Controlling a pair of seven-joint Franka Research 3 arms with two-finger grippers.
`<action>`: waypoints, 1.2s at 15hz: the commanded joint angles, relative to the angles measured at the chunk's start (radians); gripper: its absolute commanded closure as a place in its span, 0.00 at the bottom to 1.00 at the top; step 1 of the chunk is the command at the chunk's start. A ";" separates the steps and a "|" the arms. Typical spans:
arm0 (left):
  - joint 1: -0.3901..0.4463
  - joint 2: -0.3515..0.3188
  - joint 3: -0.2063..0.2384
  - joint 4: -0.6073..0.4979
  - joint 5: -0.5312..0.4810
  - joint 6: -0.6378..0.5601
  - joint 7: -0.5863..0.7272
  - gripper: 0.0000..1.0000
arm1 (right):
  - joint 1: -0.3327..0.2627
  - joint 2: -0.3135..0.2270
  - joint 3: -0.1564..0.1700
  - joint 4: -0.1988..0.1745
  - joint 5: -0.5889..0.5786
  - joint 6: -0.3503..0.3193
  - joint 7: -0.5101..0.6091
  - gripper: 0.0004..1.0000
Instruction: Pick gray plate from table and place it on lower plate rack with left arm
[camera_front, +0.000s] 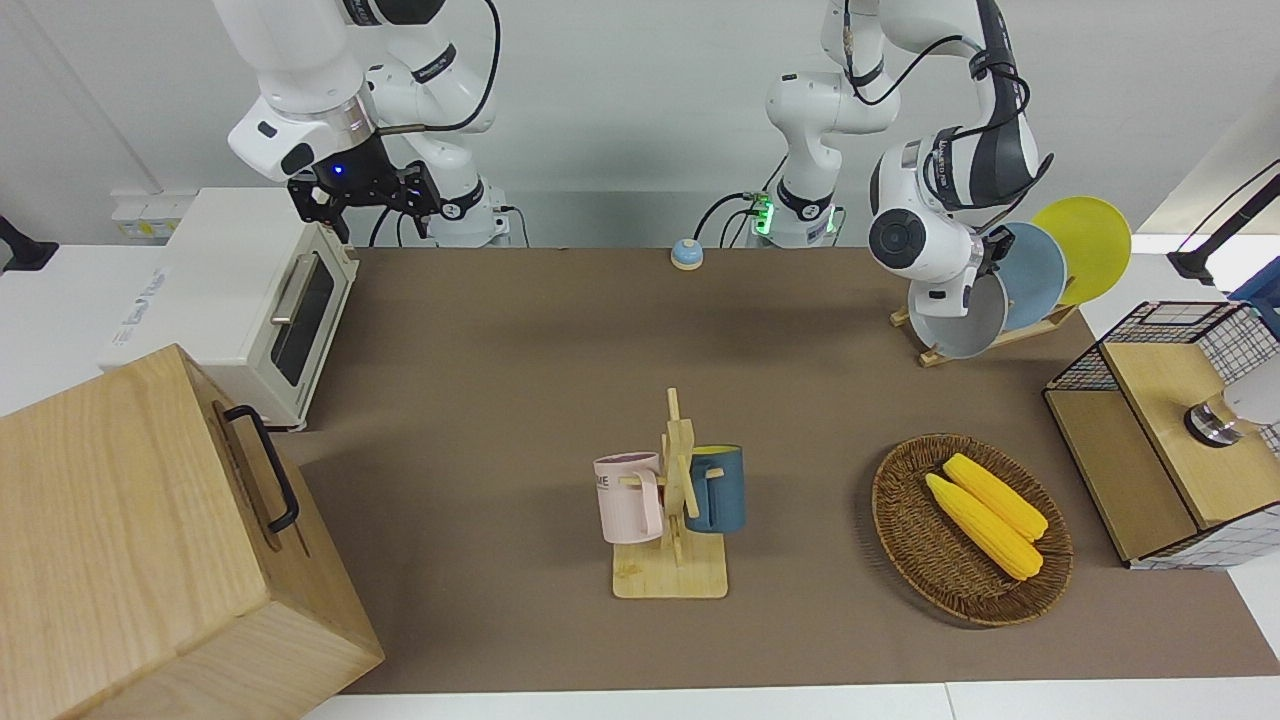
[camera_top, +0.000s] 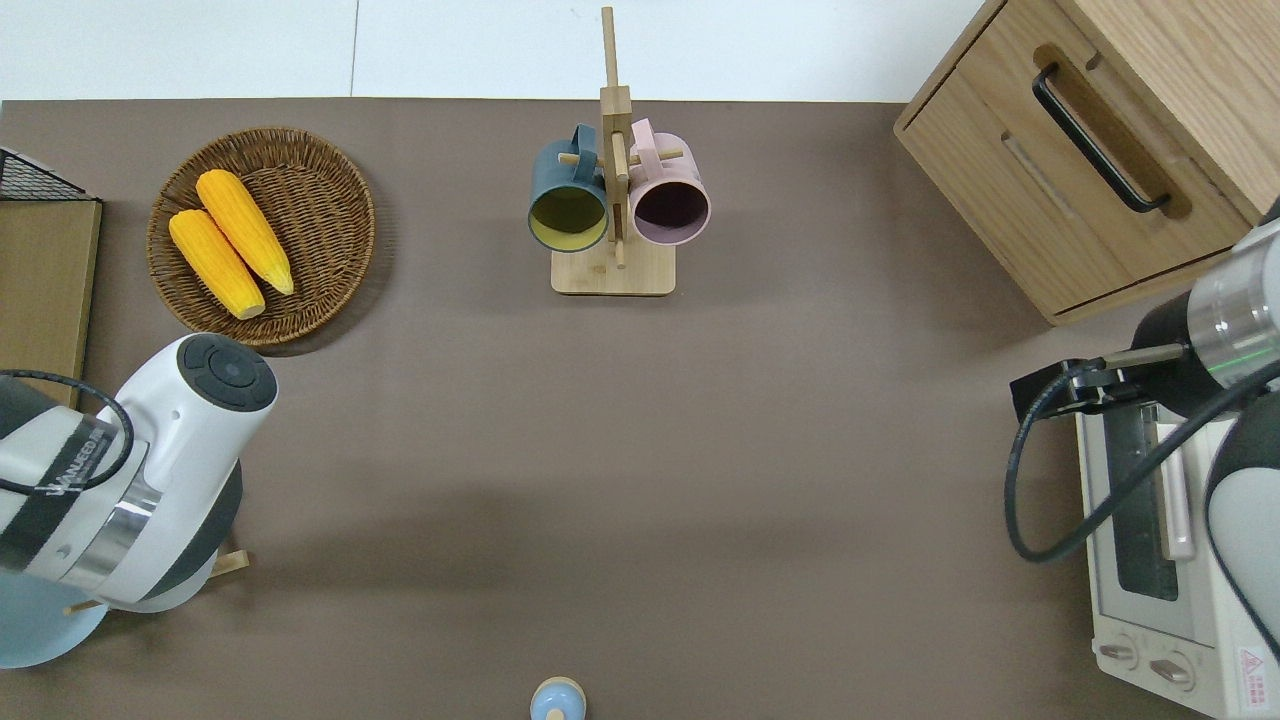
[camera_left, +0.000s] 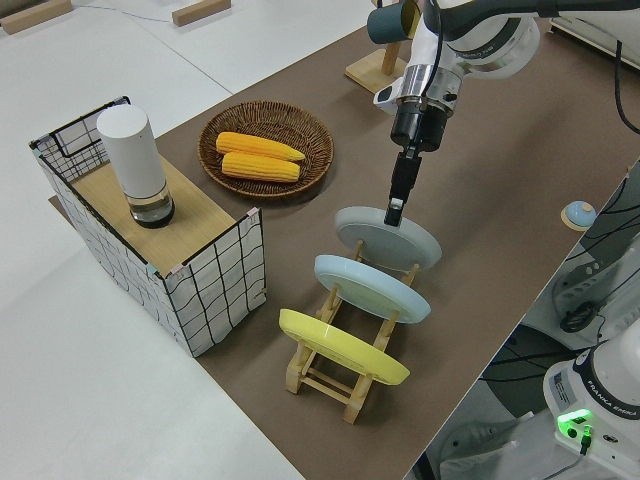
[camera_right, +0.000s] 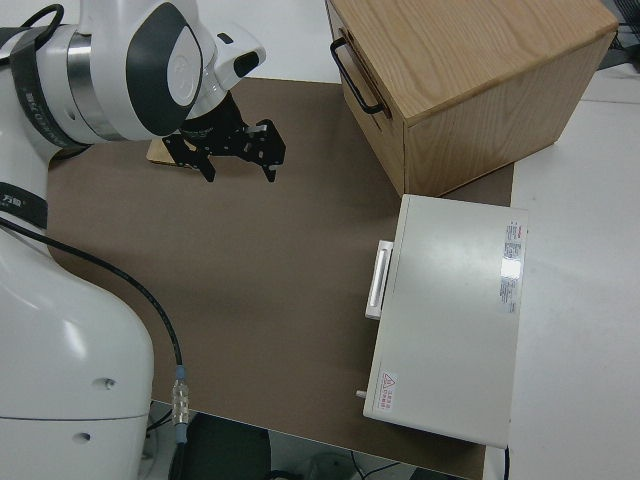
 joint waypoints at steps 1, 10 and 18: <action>-0.010 -0.008 0.004 -0.021 0.013 0.015 -0.009 0.53 | -0.023 -0.002 0.021 0.007 -0.005 -0.011 0.012 0.02; -0.010 -0.019 0.001 -0.007 0.012 0.008 0.040 0.00 | -0.023 -0.002 0.021 0.007 -0.005 -0.011 0.012 0.02; 0.004 -0.025 0.009 0.249 -0.302 -0.003 0.273 0.00 | -0.023 -0.002 0.021 0.007 -0.005 -0.011 0.012 0.02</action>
